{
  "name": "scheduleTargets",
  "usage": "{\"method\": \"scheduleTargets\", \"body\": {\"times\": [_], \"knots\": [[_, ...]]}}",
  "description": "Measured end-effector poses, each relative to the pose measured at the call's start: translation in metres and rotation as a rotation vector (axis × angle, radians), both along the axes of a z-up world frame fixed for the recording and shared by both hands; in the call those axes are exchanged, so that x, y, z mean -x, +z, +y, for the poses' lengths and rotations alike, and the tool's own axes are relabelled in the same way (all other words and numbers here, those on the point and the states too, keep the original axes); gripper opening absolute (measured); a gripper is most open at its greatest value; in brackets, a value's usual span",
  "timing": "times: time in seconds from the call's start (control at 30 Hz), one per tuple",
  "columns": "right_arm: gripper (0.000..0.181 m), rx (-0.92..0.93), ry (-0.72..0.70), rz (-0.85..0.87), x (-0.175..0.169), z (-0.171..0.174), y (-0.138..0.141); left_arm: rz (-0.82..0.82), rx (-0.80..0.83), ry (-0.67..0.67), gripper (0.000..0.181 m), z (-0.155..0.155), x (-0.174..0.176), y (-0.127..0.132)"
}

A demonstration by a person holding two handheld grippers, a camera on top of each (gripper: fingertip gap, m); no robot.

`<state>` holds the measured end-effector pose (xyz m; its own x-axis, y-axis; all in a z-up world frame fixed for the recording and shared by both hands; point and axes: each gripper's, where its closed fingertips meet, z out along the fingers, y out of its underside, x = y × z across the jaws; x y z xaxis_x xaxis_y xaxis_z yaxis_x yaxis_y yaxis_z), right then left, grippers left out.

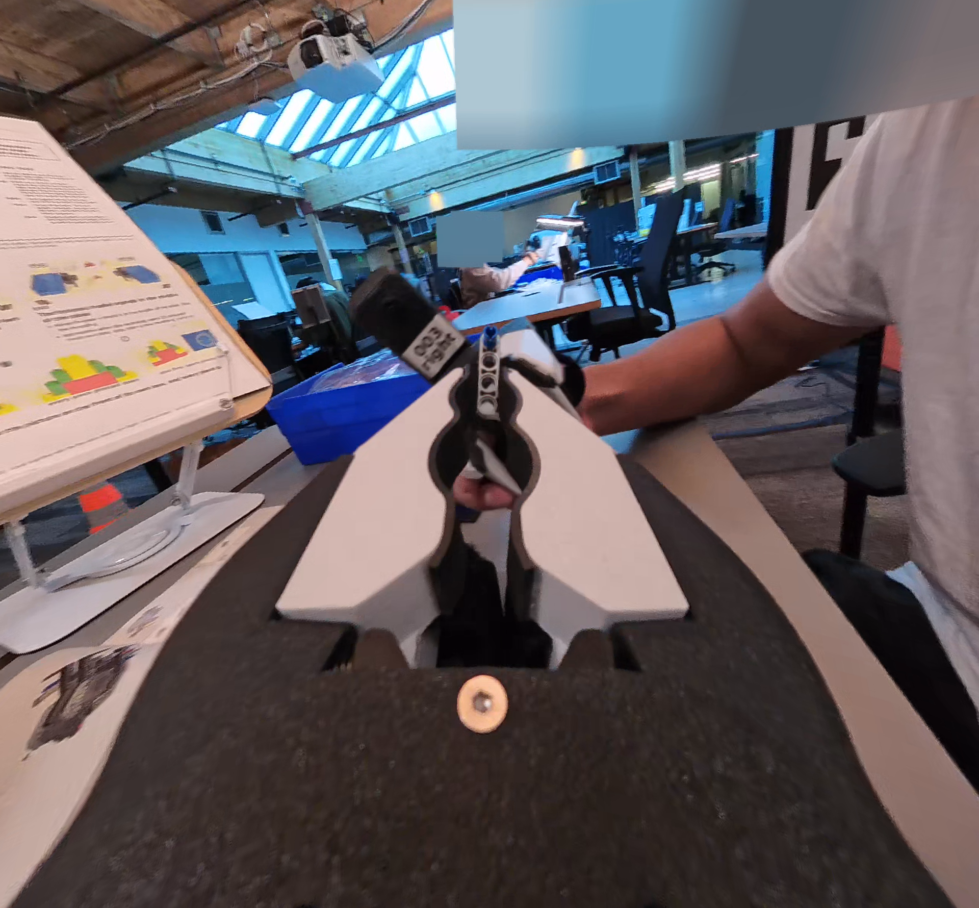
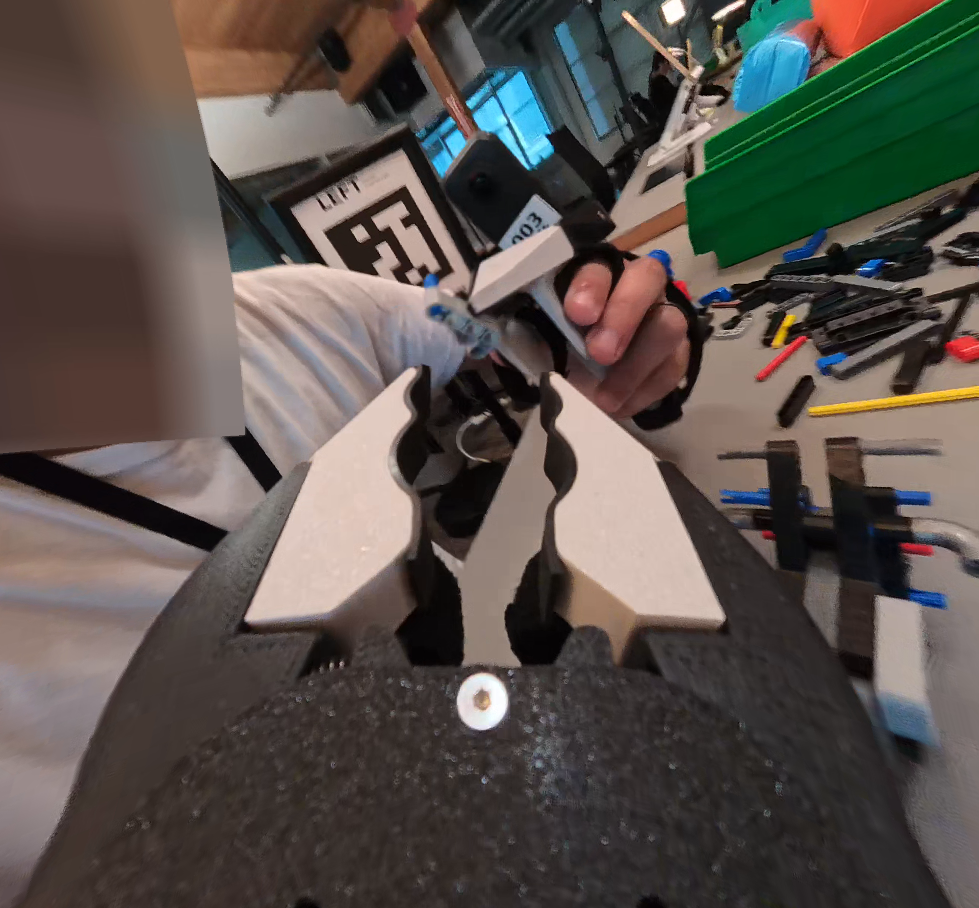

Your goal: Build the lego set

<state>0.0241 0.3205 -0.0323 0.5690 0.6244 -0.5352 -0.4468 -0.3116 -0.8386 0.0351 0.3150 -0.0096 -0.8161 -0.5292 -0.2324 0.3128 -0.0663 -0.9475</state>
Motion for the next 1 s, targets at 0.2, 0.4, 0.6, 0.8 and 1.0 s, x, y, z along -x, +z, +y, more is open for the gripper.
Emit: {"method": "scheduleTargets", "body": {"times": [0.2, 0.4, 0.6, 0.8, 1.0], "knots": [[0.024, -0.065, 0.103, 0.153, 0.014, -0.006, 0.016, 0.068, 0.093, -0.092, 0.005, -0.011, 0.011, 0.002], [0.017, -0.082, 0.076, 0.118, 0.014, -0.006, 0.018, 0.078, 0.122, -0.164, 0.005, -0.012, 0.016, 0.003], [0.017, -0.012, 0.035, 0.094, 0.005, -0.003, 0.006, 0.063, 0.051, -0.109, 0.005, -0.008, 0.009, -0.008], [0.027, 0.049, -0.017, 0.038, -0.006, -0.002, -0.001, -0.019, -0.159, 0.006, 0.005, -0.001, -0.002, -0.031], [0.04, 0.09, 0.006, 0.103, -0.01, -0.001, -0.006, -0.089, -0.142, 0.015, 0.005, -0.004, 0.006, -0.021]]}}
